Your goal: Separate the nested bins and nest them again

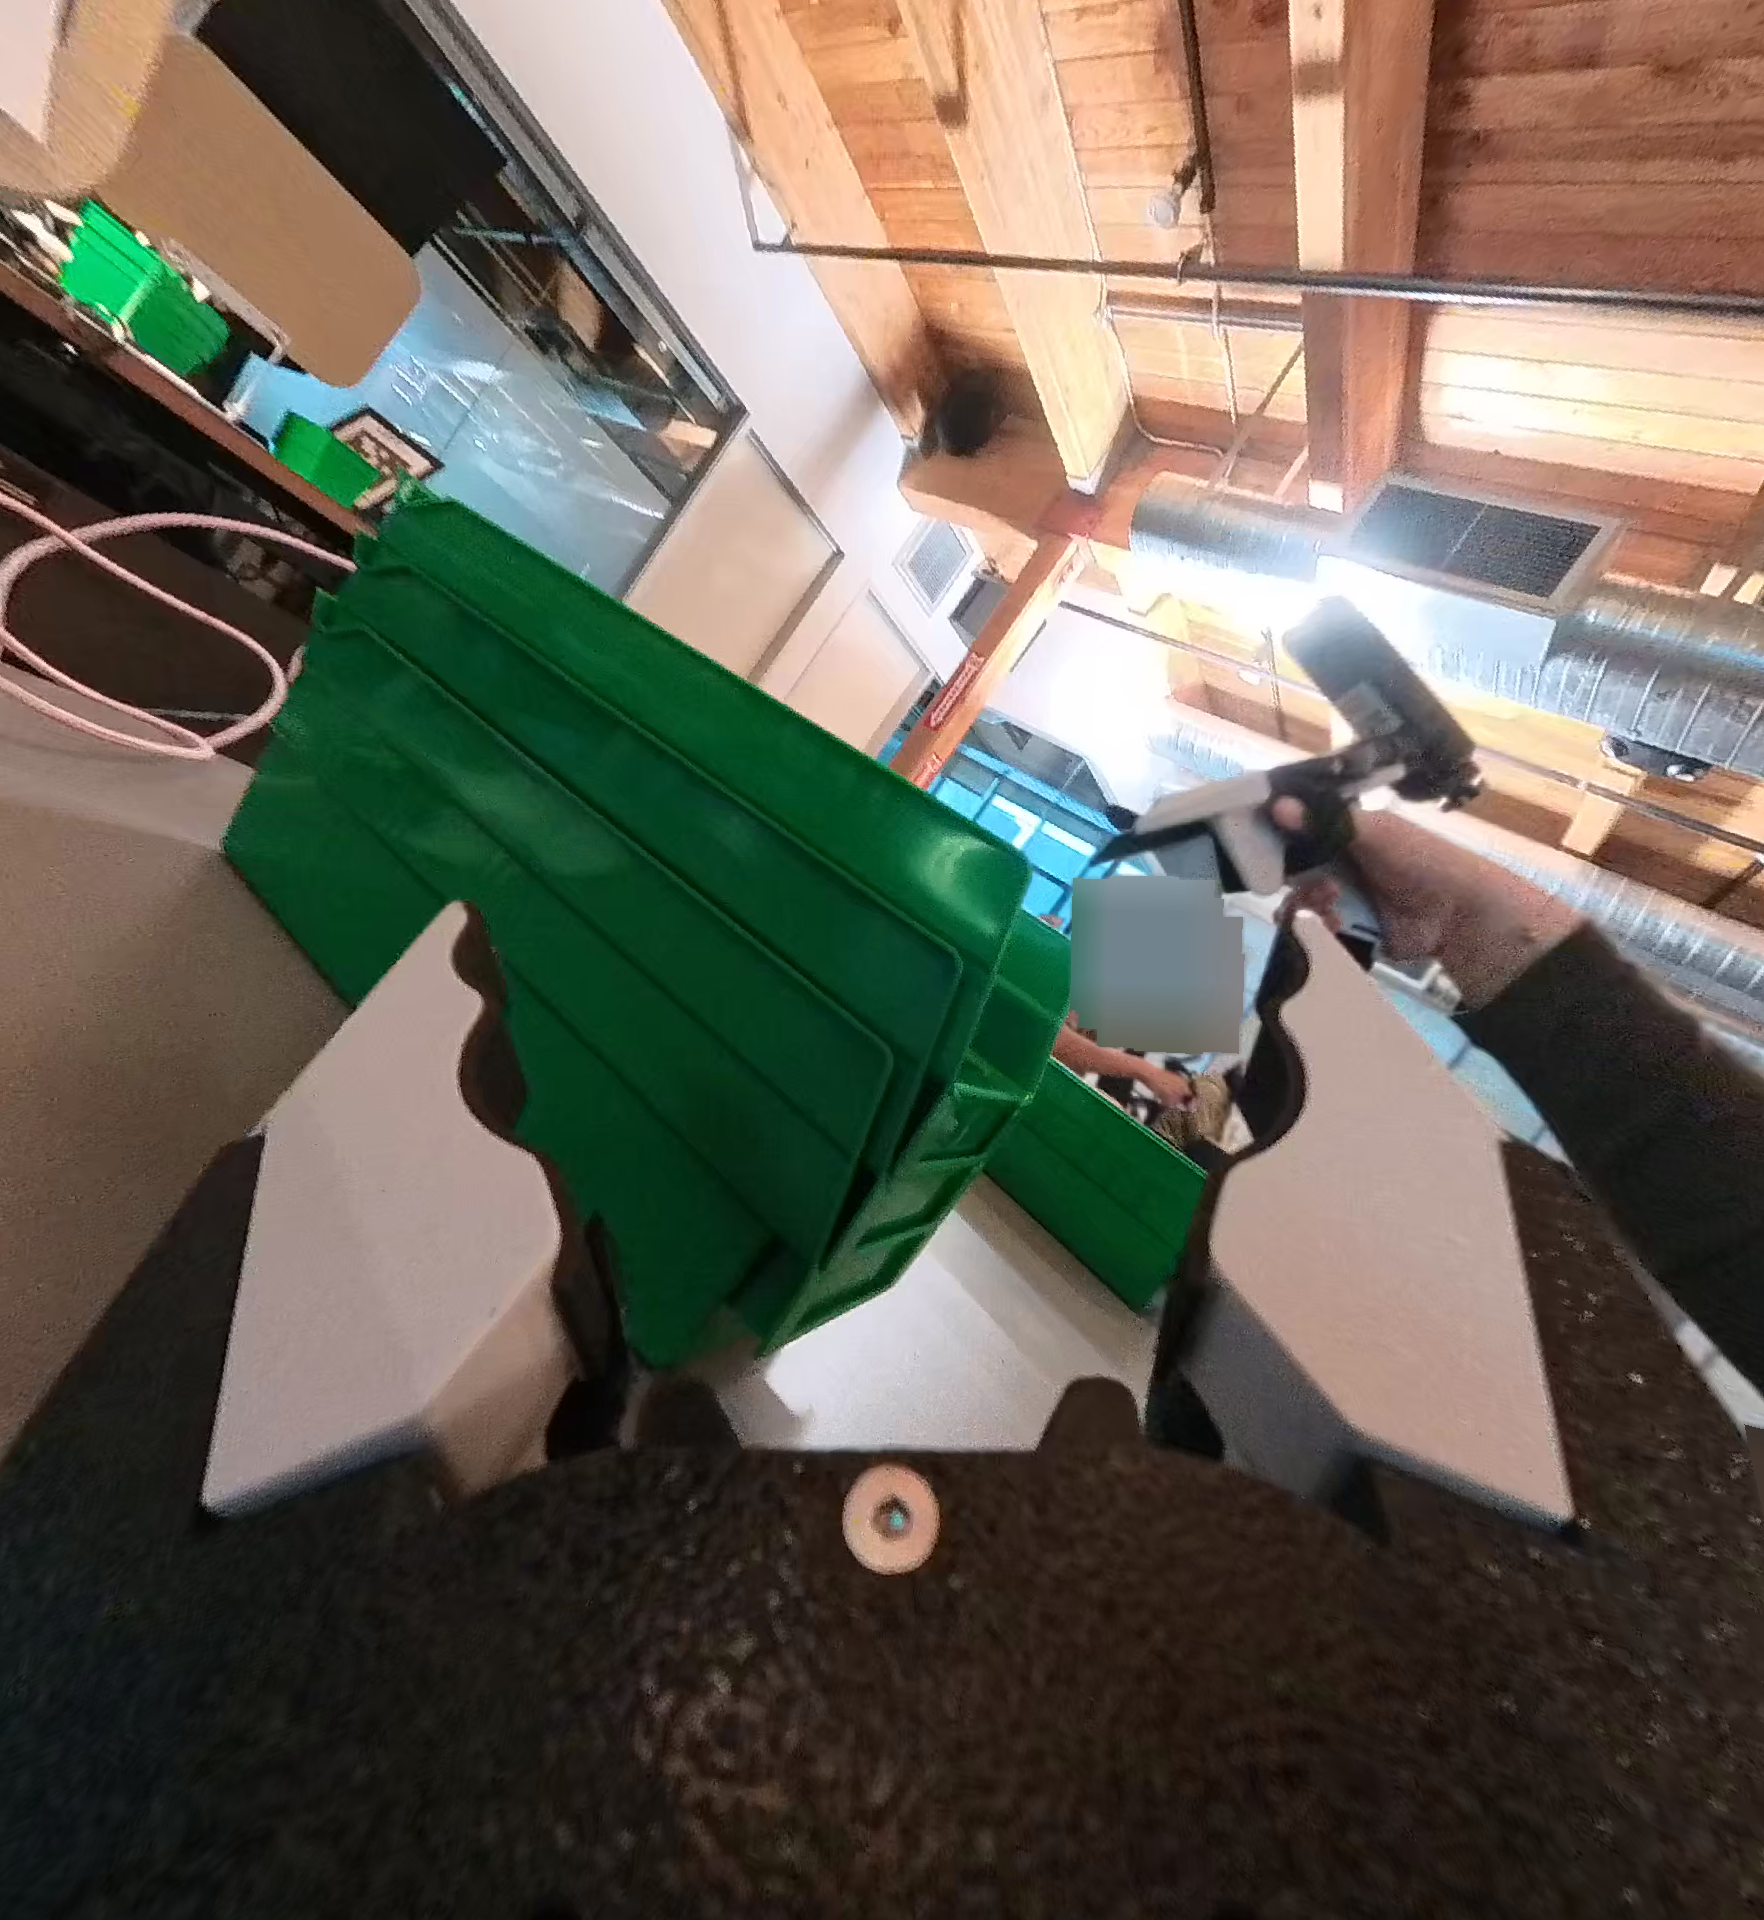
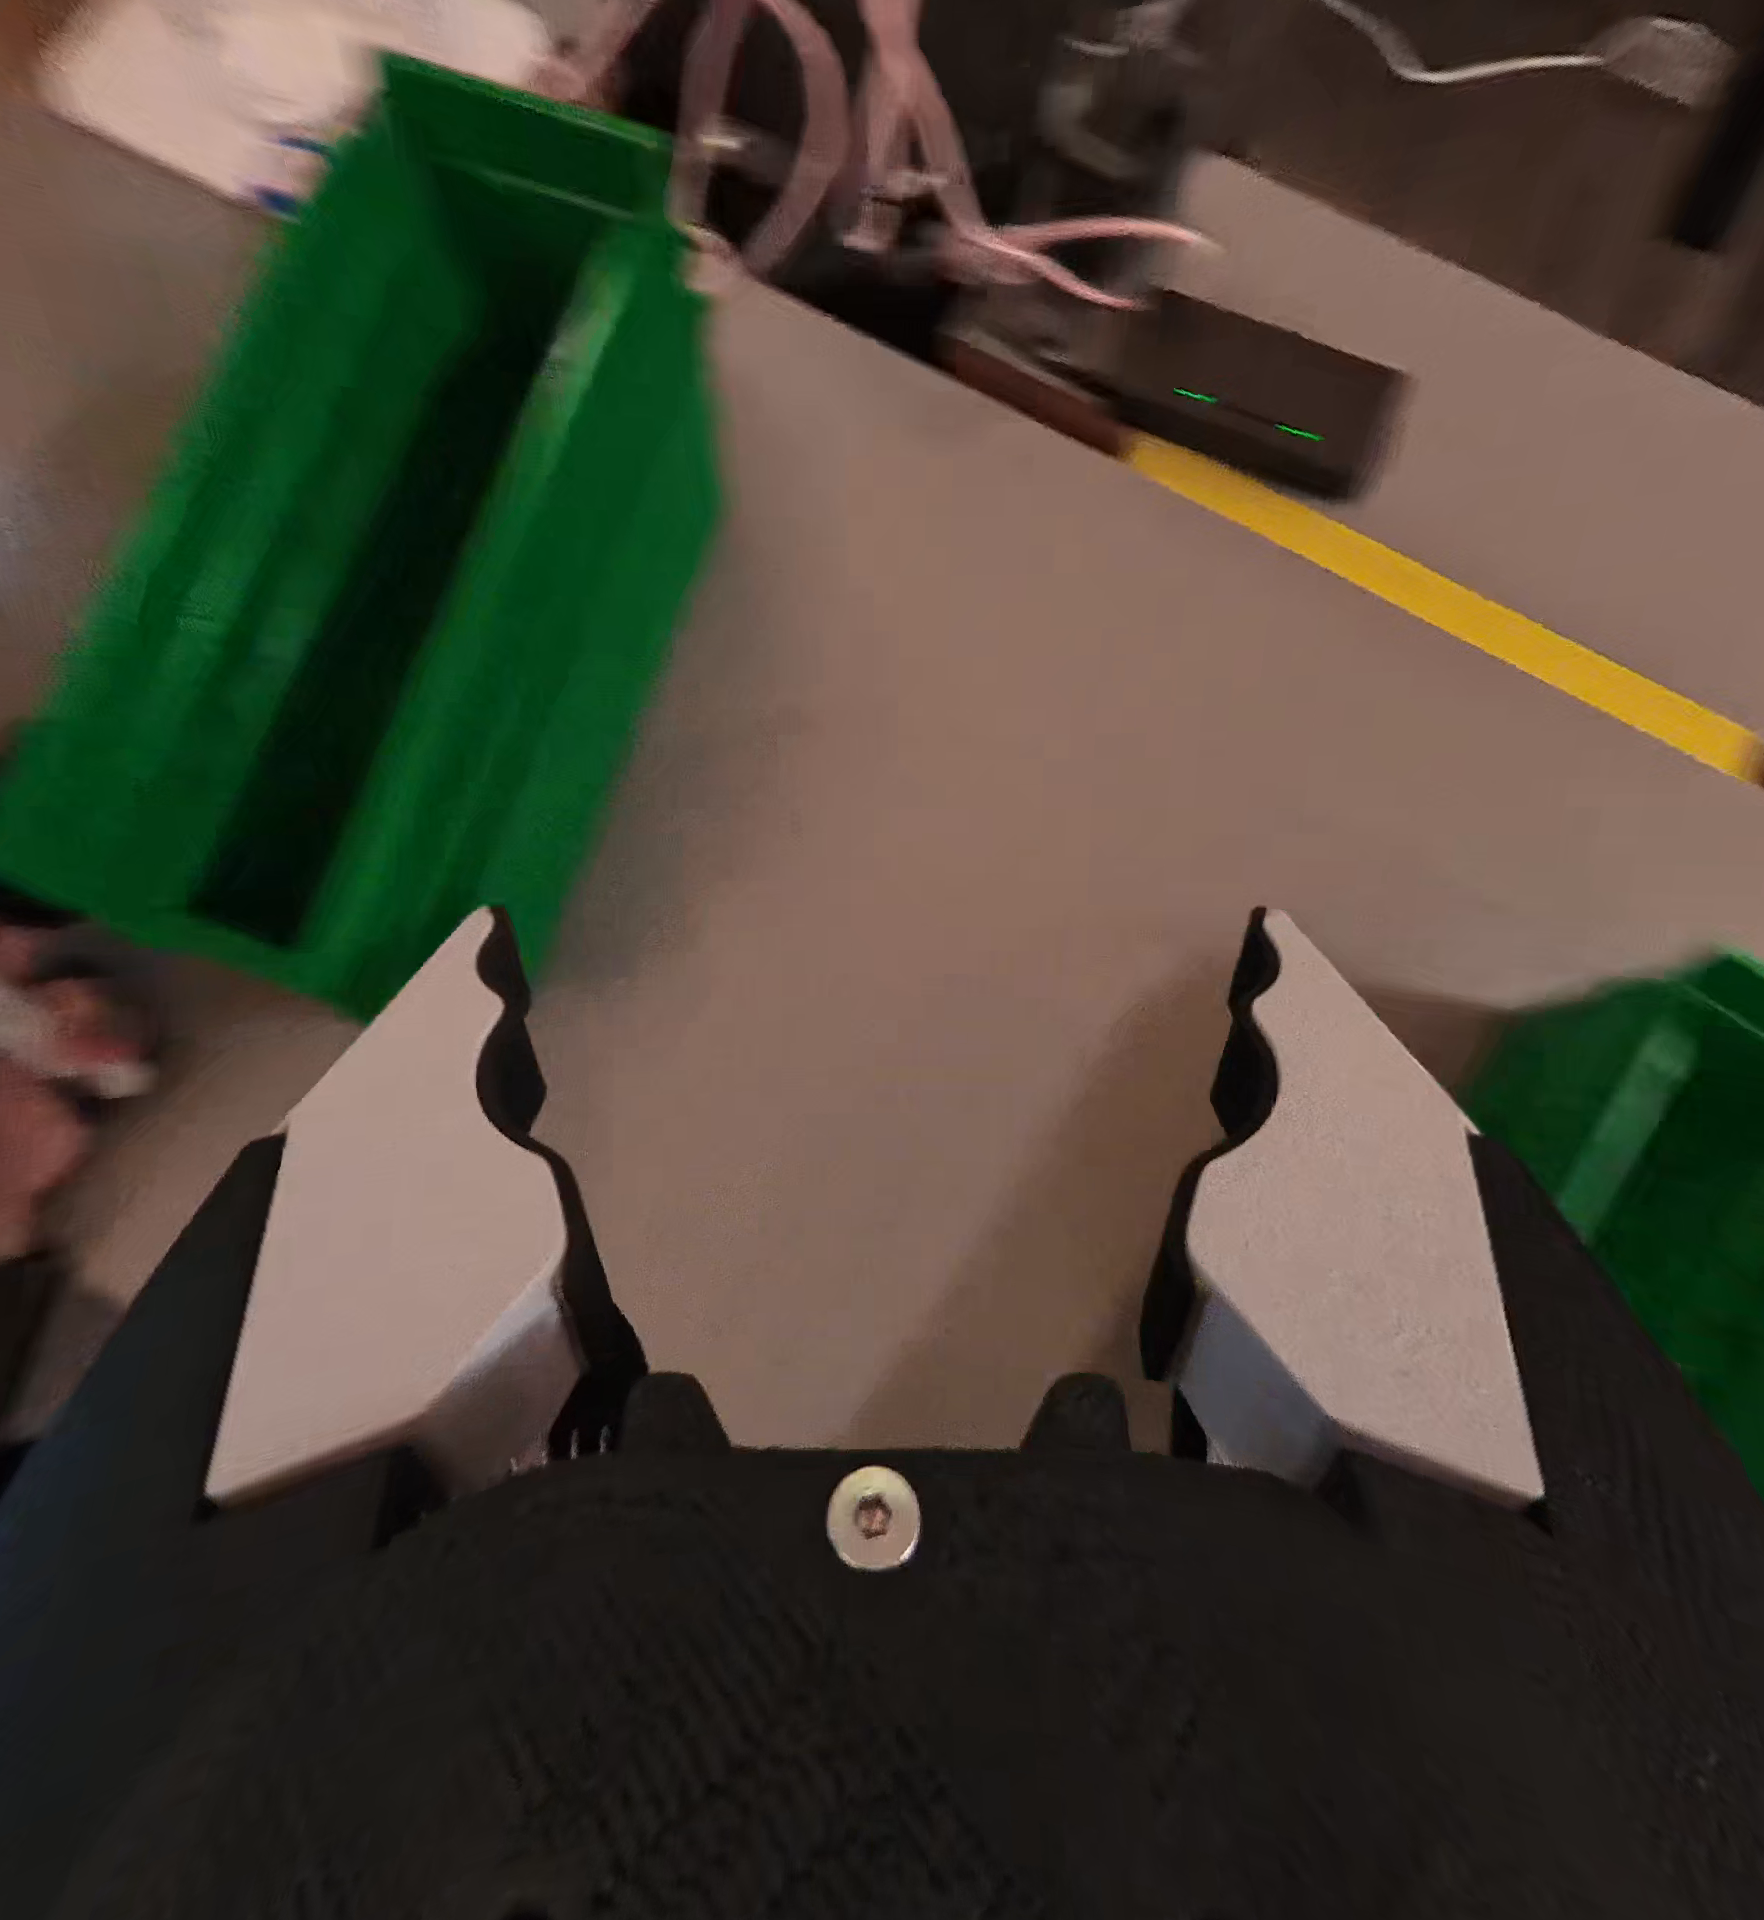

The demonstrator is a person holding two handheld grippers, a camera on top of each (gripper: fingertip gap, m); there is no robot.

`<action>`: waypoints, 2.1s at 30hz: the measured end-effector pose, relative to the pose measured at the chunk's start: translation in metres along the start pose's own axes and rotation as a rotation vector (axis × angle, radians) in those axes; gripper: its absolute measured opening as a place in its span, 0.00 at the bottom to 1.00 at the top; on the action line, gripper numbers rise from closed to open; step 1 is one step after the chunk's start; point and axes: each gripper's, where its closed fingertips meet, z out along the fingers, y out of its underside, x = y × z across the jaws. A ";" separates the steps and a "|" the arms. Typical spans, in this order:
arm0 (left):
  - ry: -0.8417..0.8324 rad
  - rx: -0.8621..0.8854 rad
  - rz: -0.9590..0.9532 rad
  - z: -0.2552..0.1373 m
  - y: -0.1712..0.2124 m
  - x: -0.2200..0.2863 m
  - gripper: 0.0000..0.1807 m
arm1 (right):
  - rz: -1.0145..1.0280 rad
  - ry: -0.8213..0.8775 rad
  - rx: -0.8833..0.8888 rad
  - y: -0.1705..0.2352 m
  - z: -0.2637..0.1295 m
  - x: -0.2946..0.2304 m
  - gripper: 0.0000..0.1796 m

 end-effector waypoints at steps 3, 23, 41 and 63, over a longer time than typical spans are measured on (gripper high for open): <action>-0.019 0.059 0.003 -0.006 -0.011 -0.002 0.79 | -0.027 -0.146 -0.044 -0.026 0.027 -0.087 0.74; -0.106 0.105 -0.115 -0.011 -0.018 -0.027 0.77 | -0.085 0.060 -0.388 -0.038 0.142 -0.174 0.59; -0.125 0.109 -0.131 -0.012 -0.019 -0.031 0.76 | -0.010 -0.046 -0.278 -0.058 0.127 -0.174 0.49; -0.112 0.137 -0.157 -0.016 -0.023 -0.031 0.76 | -0.017 -0.047 -0.081 -0.115 0.048 -0.132 0.50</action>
